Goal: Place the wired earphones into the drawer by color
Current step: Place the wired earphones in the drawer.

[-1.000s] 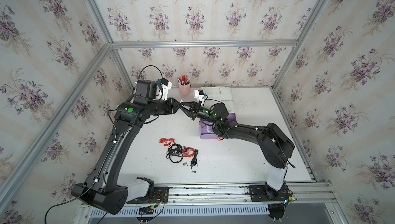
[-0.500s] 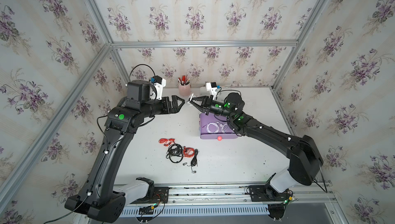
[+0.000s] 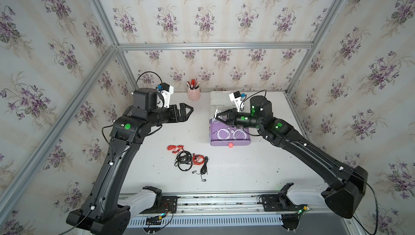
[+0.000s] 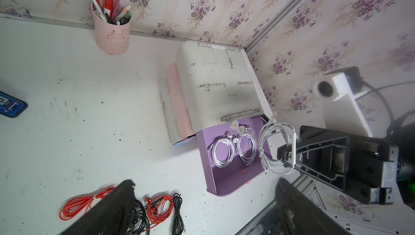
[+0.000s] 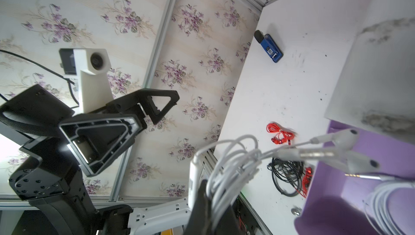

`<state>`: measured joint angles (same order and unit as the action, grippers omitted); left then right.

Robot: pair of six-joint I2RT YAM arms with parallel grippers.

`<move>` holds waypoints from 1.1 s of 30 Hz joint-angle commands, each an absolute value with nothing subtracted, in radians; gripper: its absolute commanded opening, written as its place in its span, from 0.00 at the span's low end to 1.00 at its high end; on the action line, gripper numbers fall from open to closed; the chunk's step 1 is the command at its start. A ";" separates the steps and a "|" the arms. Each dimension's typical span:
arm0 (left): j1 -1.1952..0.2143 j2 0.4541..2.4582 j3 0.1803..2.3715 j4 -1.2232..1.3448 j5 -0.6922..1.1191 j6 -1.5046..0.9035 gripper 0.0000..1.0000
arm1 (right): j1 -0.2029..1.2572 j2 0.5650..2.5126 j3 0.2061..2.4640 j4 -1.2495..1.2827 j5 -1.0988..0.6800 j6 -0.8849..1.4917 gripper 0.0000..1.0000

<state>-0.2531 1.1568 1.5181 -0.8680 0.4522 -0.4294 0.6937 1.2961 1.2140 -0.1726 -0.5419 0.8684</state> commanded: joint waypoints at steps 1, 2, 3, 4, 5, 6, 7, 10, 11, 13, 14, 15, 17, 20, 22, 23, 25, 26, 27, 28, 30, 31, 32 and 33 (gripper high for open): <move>-0.255 1.149 1.480 -0.826 0.477 -0.439 1.00 | 0.693 1.284 1.188 -0.255 -0.527 0.811 0.00; -0.258 1.146 1.466 -0.824 0.478 -0.439 1.00 | 0.693 1.282 1.179 -0.255 -0.529 0.811 0.00; -0.257 1.146 1.455 -0.825 0.480 -0.439 1.00 | 0.693 1.282 1.170 -0.255 -0.529 0.811 0.00; -0.259 1.144 1.442 -0.822 0.482 -0.439 1.00 | 0.693 1.279 1.161 -0.262 -0.522 0.807 0.00; -0.260 1.143 1.433 -0.822 0.484 -0.439 1.00 | 0.693 1.279 1.157 -0.276 -0.507 0.798 0.00; -0.261 1.141 1.422 -0.821 0.486 -0.441 1.00 | 0.692 1.280 1.155 -0.294 -0.495 0.788 0.00; -0.263 1.139 1.412 -0.818 0.487 -0.440 1.00 | 0.692 1.282 1.149 -0.301 -0.491 0.782 0.00; -0.268 1.132 1.390 -0.811 0.486 -0.443 1.00 | 0.693 1.281 1.135 -0.326 -0.469 0.767 0.00; -0.268 1.131 1.385 -0.808 0.486 -0.442 1.00 | 0.693 1.280 1.129 -0.331 -0.462 0.762 0.00; -0.270 1.131 1.373 -0.804 0.486 -0.442 1.00 | 0.692 1.282 1.120 -0.345 -0.445 0.749 0.00; -0.271 1.131 1.366 -0.803 0.485 -0.442 1.00 | 0.692 1.285 1.118 -0.350 -0.440 0.744 0.00; -0.273 1.131 1.359 -0.800 0.486 -0.443 1.00 | 0.692 1.290 1.114 -0.354 -0.438 0.740 0.02; -0.275 1.131 1.348 -0.798 0.486 -0.442 1.00 | 0.692 1.299 1.111 -0.363 -0.424 0.731 0.07; -0.277 1.129 1.331 -0.793 0.488 -0.444 1.00 | 0.692 1.310 1.111 -0.384 -0.395 0.713 0.16; -0.277 1.127 1.317 -0.788 0.489 -0.444 1.00 | 0.689 1.314 1.113 -0.394 -0.384 0.702 0.20; -0.279 1.129 1.313 -0.786 0.488 -0.444 1.00 | 0.687 1.316 1.113 -0.398 -0.379 0.699 0.22; -0.281 1.129 1.304 -0.786 0.489 -0.444 1.00 | 0.680 1.316 1.112 -0.406 -0.372 0.694 0.26; -0.282 1.129 1.298 -0.783 0.489 -0.444 1.00 | 0.677 1.315 1.112 -0.410 -0.371 0.692 0.28; -0.283 1.131 1.294 -0.780 0.489 -0.445 1.00 | 0.674 1.314 1.112 -0.416 -0.366 0.689 0.31; -0.285 1.132 1.292 -0.780 0.488 -0.445 1.00 | 0.668 1.310 1.112 -0.419 -0.365 0.688 0.33; -0.287 1.134 1.289 -0.778 0.489 -0.445 1.00 | 0.664 1.304 1.115 -0.425 -0.364 0.682 0.37; -0.289 1.135 1.288 -0.779 0.488 -0.445 1.00 | 0.660 1.300 1.118 -0.431 -0.361 0.680 0.37; -0.291 1.135 1.288 -0.779 0.486 -0.445 1.00 | 0.655 1.294 1.120 -0.435 -0.360 0.675 0.37; -0.294 1.135 1.288 -0.778 0.484 -0.445 1.00 | 0.648 1.289 1.125 -0.442 -0.360 0.673 0.38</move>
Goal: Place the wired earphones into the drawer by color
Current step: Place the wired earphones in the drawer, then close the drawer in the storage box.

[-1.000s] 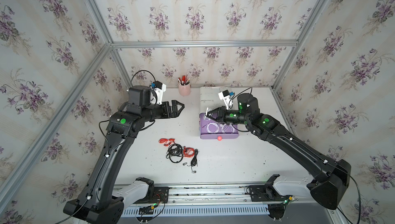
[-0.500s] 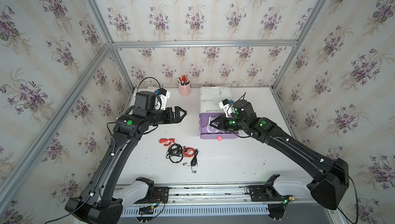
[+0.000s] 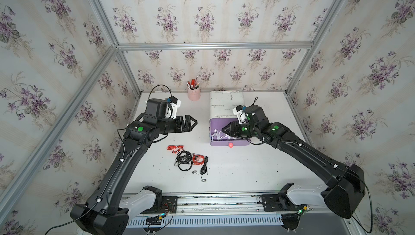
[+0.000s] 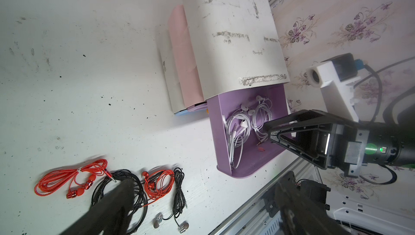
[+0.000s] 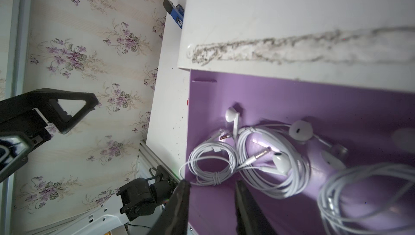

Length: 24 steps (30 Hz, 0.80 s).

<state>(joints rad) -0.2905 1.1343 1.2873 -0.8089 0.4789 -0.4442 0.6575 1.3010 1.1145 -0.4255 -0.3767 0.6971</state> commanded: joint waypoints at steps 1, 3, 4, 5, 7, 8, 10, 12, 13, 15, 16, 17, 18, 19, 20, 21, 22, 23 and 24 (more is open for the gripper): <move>-0.296 1.135 1.286 -0.778 0.485 -0.445 1.00 | 0.640 1.282 1.131 -0.450 -0.360 0.669 0.38; -0.309 1.137 1.281 -0.773 0.491 -0.445 1.00 | 0.625 1.266 1.148 -0.463 -0.360 0.658 0.39; -0.323 1.139 1.276 -0.771 0.489 -0.445 1.00 | 0.618 1.258 1.159 -0.468 -0.360 0.651 0.39; -0.343 1.142 1.270 -0.770 0.485 -0.445 1.00 | 0.612 1.251 1.177 -0.476 -0.363 0.640 0.40; -0.386 1.149 1.256 -0.772 0.465 -0.440 1.00 | 0.603 1.251 1.206 -0.495 -0.367 0.617 0.40; -0.406 1.153 1.242 -0.773 0.453 -0.444 1.00 | 0.598 1.253 1.224 -0.509 -0.368 0.605 0.40; -0.448 1.149 1.210 -0.765 0.430 -0.463 0.99 | 0.590 1.256 1.250 -0.527 -0.367 0.588 0.41; -0.489 1.128 1.171 -0.757 0.375 -0.492 0.98 | 0.572 1.258 1.268 -0.535 -0.369 0.572 0.41; -0.506 1.106 1.143 -0.746 0.365 -0.514 0.98 | 0.555 1.261 1.278 -0.542 -0.371 0.566 0.41; -0.524 1.052 1.081 -0.717 0.319 -0.572 0.97 | 0.498 1.268 1.296 -0.549 -0.386 0.550 0.41; -0.537 1.022 1.048 -0.703 0.306 -0.603 0.96 | 0.476 1.275 1.309 -0.555 -0.391 0.540 0.41; -0.558 0.993 1.020 -0.694 0.285 -0.629 0.93 | 0.458 1.285 1.326 -0.564 -0.392 0.529 0.41; -0.583 0.973 1.001 -0.690 0.268 -0.647 0.89 | 0.442 1.297 1.345 -0.571 -0.396 0.516 0.41; -0.617 0.952 0.977 -0.682 0.243 -0.674 0.78 | 0.428 1.311 1.362 -0.578 -0.397 0.502 0.40; -0.658 0.936 0.953 -0.666 0.218 -0.705 0.63 | 0.416 1.329 1.384 -0.585 -0.395 0.488 0.38; -0.706 0.926 0.928 -0.639 0.196 -0.739 0.50 | 0.402 1.349 1.403 -0.586 -0.396 0.477 0.35; -0.757 0.925 0.902 -0.600 0.175 -0.766 0.41 | 0.394 1.368 1.419 -0.585 -0.400 0.468 0.32; -0.816 0.933 0.875 -0.548 0.140 -0.800 0.33 | 0.387 1.392 1.441 -0.580 -0.405 0.456 0.28; -0.882 0.946 0.849 -0.493 0.097 -0.828 0.26 | 0.379 1.417 1.461 -0.572 -0.414 0.443 0.23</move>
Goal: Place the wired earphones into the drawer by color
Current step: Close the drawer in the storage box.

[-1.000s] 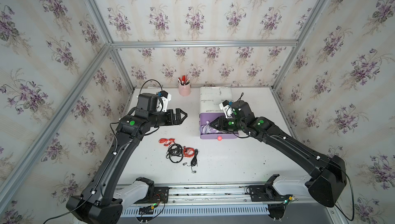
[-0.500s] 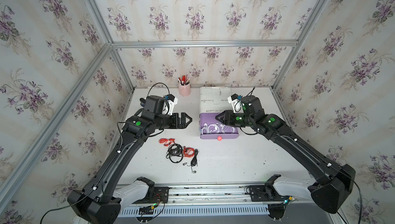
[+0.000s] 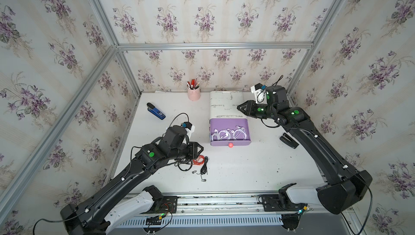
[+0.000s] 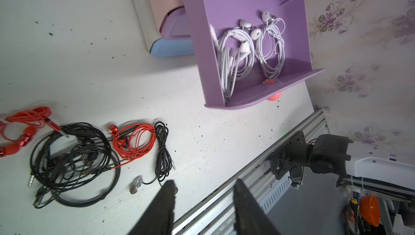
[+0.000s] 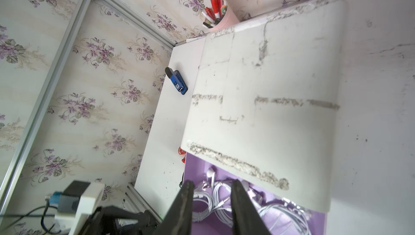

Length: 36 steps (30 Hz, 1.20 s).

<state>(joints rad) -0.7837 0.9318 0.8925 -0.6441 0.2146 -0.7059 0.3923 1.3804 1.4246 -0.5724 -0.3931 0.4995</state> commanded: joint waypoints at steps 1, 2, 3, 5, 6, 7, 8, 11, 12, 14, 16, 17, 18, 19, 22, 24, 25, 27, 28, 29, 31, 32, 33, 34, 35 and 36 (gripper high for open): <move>-0.928 0.963 0.827 -0.442 0.063 -0.852 0.20 | 0.371 1.439 1.483 -0.572 -0.416 0.436 0.21; -0.976 0.982 0.800 -0.371 0.032 -0.887 0.14 | 0.360 1.467 1.510 -0.567 -0.421 0.429 0.18; -1.016 0.997 0.768 -0.286 0.002 -0.920 0.13 | 0.349 1.496 1.543 -0.560 -0.424 0.420 0.15; -1.081 1.033 0.721 -0.148 -0.067 -0.969 0.14 | 0.327 1.554 1.619 -0.552 -0.420 0.403 0.13; -1.108 1.057 0.702 -0.083 -0.105 -0.986 0.14 | 0.317 1.596 1.669 -0.557 -0.421 0.389 0.14; -1.127 1.081 0.687 -0.028 -0.129 -0.998 0.14 | 0.308 1.635 1.718 -0.566 -0.417 0.377 0.17; -1.144 1.109 0.671 0.045 -0.149 -1.004 0.14 | 0.298 1.686 1.779 -0.579 -0.423 0.369 0.21; -1.178 1.189 0.646 0.219 -0.200 -1.019 0.13 | 0.282 1.853 1.979 -0.645 -0.398 0.334 0.40; -1.183 1.217 0.647 0.261 -0.212 -1.017 0.13 | 0.276 1.910 2.053 -0.660 -0.392 0.325 0.45; -1.191 1.263 0.659 0.301 -0.236 -1.017 0.12 | 0.260 2.015 2.170 -0.688 -0.380 0.308 0.52; -1.193 1.296 0.671 0.314 -0.256 -1.013 0.11 | 0.245 2.117 2.282 -0.718 -0.375 0.285 0.56; -1.194 1.306 0.673 0.319 -0.271 -1.015 0.11 | 0.238 2.166 2.339 -0.728 -0.376 0.275 0.57; -1.193 1.311 0.673 0.318 -0.285 -1.021 0.11 | 0.235 2.208 2.387 -0.737 -0.371 0.265 0.57; -1.193 1.314 0.675 0.315 -0.296 -1.022 0.11 | 0.235 2.237 2.418 -0.739 -0.369 0.251 0.57; -1.193 1.319 0.690 0.290 -0.325 -1.019 0.11 | 0.235 2.277 2.436 -0.713 -0.350 0.204 0.58; -1.190 1.327 0.708 0.258 -0.338 -1.030 0.11 | 0.235 2.290 2.435 -0.700 -0.334 0.172 0.59; -1.189 1.337 0.722 0.242 -0.339 -1.026 0.11 | 0.235 2.297 2.436 -0.695 -0.339 0.157 0.60; -1.189 1.346 0.735 0.227 -0.349 -1.029 0.10 | 0.235 2.313 2.434 -0.700 -0.351 0.134 0.60; -1.187 1.348 0.733 0.238 -0.352 -1.029 0.10 | 0.235 2.319 2.431 -0.703 -0.358 0.129 0.60; -1.187 1.351 0.736 0.237 -0.360 -1.029 0.10 | 0.235 2.323 2.424 -0.707 -0.371 0.128 0.59; -1.187 1.357 0.749 0.222 -0.380 -1.018 0.10 | 0.238 2.331 2.409 -0.712 -0.391 0.121 0.57; -1.185 1.362 0.758 0.213 -0.383 -1.012 0.10 | 0.242 2.334 2.404 -0.716 -0.386 0.116 0.56; -1.182 1.368 0.766 0.202 -0.389 -1.011 0.09 | 0.245 2.337 2.401 -0.724 -0.373 0.110 0.56; -1.177 1.372 0.771 0.205 -0.389 -1.008 0.09 | 0.246 2.340 2.398 -0.730 -0.367 0.103 0.56; -1.173 1.377 0.775 0.210 -0.391 -1.000 0.09 | 0.246 2.339 2.393 -0.733 -0.367 0.099 0.56; -1.173 1.379 0.785 0.202 -0.403 -0.994 0.09 | 0.248 2.339 2.384 -0.734 -0.372 0.094 0.56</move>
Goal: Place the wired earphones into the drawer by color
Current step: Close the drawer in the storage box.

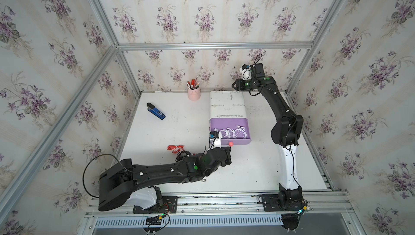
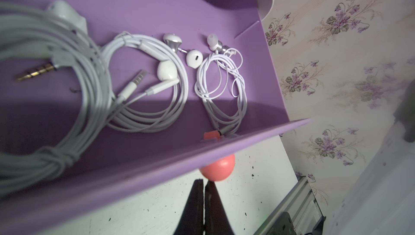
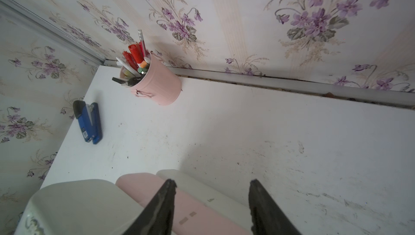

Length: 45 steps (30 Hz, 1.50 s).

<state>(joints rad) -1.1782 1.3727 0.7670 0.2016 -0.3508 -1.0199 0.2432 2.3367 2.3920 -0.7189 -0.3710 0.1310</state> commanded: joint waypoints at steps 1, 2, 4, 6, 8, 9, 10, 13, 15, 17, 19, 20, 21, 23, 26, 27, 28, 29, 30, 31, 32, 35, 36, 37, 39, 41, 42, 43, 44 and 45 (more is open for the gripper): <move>-1.169 1.379 0.793 0.196 -0.416 -0.985 0.09 | 0.247 2.337 2.379 -0.739 -0.375 0.089 0.56; -1.163 1.379 0.799 0.199 -0.418 -0.974 0.09 | 0.248 2.333 2.373 -0.740 -0.376 0.084 0.55; -1.142 1.386 0.816 0.211 -0.411 -0.951 0.08 | 0.248 2.321 2.354 -0.734 -0.385 0.077 0.54; -1.131 1.400 0.839 0.211 -0.415 -0.922 0.08 | 0.247 2.313 2.339 -0.732 -0.394 0.074 0.54; -1.116 1.438 0.864 0.212 -0.407 -0.904 0.09 | 0.247 2.311 2.330 -0.735 -0.400 0.072 0.54; -1.108 1.455 0.876 0.213 -0.405 -0.894 0.08 | 0.248 2.313 2.327 -0.739 -0.401 0.073 0.54; -1.100 1.469 0.887 0.212 -0.407 -0.891 0.08 | 0.247 2.312 2.324 -0.741 -0.403 0.071 0.54; -1.075 1.502 0.903 0.223 -0.412 -0.882 0.08 | 0.247 2.309 2.314 -0.744 -0.399 0.069 0.53; -1.058 1.516 0.911 0.230 -0.410 -0.877 0.08 | 0.247 2.308 2.315 -0.746 -0.397 0.066 0.53; -1.042 1.523 0.920 0.229 -0.411 -0.876 0.08 | 0.248 2.307 2.315 -0.747 -0.401 0.064 0.53; -1.026 1.526 0.927 0.231 -0.415 -0.875 0.08 | 0.248 2.307 2.314 -0.749 -0.398 0.064 0.53; -1.020 1.529 0.934 0.230 -0.416 -0.871 0.08 | 0.247 2.305 2.313 -0.747 -0.398 0.064 0.53; -1.014 1.533 0.942 0.222 -0.420 -0.872 0.08 | 0.247 2.304 2.313 -0.746 -0.400 0.064 0.53; -1.005 1.544 0.957 0.220 -0.425 -0.875 0.09 | 0.248 2.305 2.313 -0.745 -0.403 0.066 0.53; -0.999 1.568 0.982 0.225 -0.427 -0.885 0.10 | 0.247 2.305 2.312 -0.745 -0.403 0.067 0.53; -0.997 1.578 0.996 0.221 -0.429 -0.888 0.13 | 0.248 2.304 2.311 -0.744 -0.404 0.067 0.54; -0.997 1.588 1.010 0.212 -0.436 -0.890 0.14 | 0.247 2.305 2.310 -0.744 -0.403 0.067 0.54; -0.996 1.598 1.024 0.193 -0.449 -0.899 0.16 | 0.247 2.306 2.310 -0.744 -0.403 0.068 0.54; -0.997 1.609 1.042 0.158 -0.471 -0.917 0.18 | 0.247 2.305 2.311 -0.744 -0.403 0.069 0.54; -0.994 1.617 1.057 0.138 -0.486 -0.930 0.20 | 0.247 2.304 2.310 -0.744 -0.403 0.070 0.54; -0.993 1.625 1.060 0.136 -0.493 -0.935 0.22 | 0.248 2.305 2.309 -0.744 -0.405 0.071 0.54; -0.984 1.638 1.082 0.117 -0.506 -0.943 0.35 | 0.247 2.304 2.307 -0.747 -0.407 0.071 0.54; -0.983 1.640 1.090 0.107 -0.507 -0.943 0.39 | 0.248 2.301 2.306 -0.748 -0.407 0.072 0.54; -0.982 1.641 1.095 0.100 -0.506 -0.942 0.43 | 0.250 2.302 2.306 -0.747 -0.409 0.072 0.54; -0.981 1.640 1.097 0.094 -0.504 -0.940 0.51 | 0.249 2.298 2.306 -0.747 -0.406 0.071 0.54; -0.982 1.641 1.097 0.087 -0.496 -0.945 0.60 | 0.249 2.298 2.304 -0.747 -0.407 0.072 0.54; -0.980 1.641 1.095 0.085 -0.487 -0.945 0.61 | 0.249 2.297 2.303 -0.749 -0.407 0.072 0.54; -0.979 1.634 1.087 0.087 -0.478 -0.946 0.61 | 0.249 2.297 2.303 -0.750 -0.406 0.074 0.54; -0.981 1.627 1.078 0.092 -0.469 -0.947 0.61 | 0.249 2.295 2.303 -0.751 -0.403 0.075 0.54; -0.982 1.616 1.066 0.092 -0.460 -0.947 0.62 | 0.249 2.294 2.302 -0.751 -0.399 0.076 0.54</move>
